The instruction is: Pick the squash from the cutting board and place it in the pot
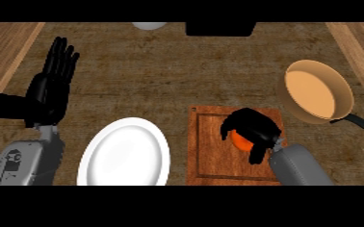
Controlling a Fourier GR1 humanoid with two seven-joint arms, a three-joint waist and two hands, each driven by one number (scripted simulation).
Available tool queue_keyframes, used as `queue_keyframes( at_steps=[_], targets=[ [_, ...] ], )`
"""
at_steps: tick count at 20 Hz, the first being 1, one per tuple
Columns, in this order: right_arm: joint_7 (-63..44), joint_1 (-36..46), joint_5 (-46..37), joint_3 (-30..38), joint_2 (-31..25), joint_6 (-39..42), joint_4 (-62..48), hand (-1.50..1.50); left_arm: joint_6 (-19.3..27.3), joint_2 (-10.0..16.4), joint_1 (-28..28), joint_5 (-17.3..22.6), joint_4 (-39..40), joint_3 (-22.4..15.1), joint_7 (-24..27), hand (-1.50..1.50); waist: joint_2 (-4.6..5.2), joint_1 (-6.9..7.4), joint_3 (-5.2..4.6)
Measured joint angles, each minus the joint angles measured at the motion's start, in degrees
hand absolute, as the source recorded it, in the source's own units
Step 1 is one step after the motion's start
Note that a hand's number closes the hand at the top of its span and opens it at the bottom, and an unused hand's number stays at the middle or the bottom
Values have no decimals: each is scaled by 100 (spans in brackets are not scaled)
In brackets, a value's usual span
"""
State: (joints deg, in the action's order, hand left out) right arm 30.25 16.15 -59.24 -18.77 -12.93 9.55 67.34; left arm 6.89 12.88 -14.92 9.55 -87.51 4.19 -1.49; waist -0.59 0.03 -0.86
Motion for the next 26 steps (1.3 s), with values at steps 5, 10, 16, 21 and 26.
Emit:
queue_keyframes(
  at_steps=[5, 10, 16, 21, 26],
  targets=[
    [24, 6, -281, -81, 118, -168, 84, 150, 45, -27, -131, -58, -33, 16, -122, 0, -7, -13, -13],
    [-42, -241, -400, 65, 114, -523, 376, 150, -10, -36, 20, -68, -161, 35, -97, 0, -6, -24, 0],
    [-1800, 123, -567, 483, 763, -609, 677, 150, -50, -69, -59, -83, -51, 21, -44, 0, 56, 49, 50],
    [-3963, 971, -776, 1059, 1133, -907, 443, 150, -112, -100, -171, -89, -38, -79, -62, 0, 114, 266, 58],
    [-6127, 1979, -1418, 1359, 1245, -1331, 284, 150, -131, -141, -249, -104, -9, -153, -93, 0, 102, 414, 52]
  ],
)
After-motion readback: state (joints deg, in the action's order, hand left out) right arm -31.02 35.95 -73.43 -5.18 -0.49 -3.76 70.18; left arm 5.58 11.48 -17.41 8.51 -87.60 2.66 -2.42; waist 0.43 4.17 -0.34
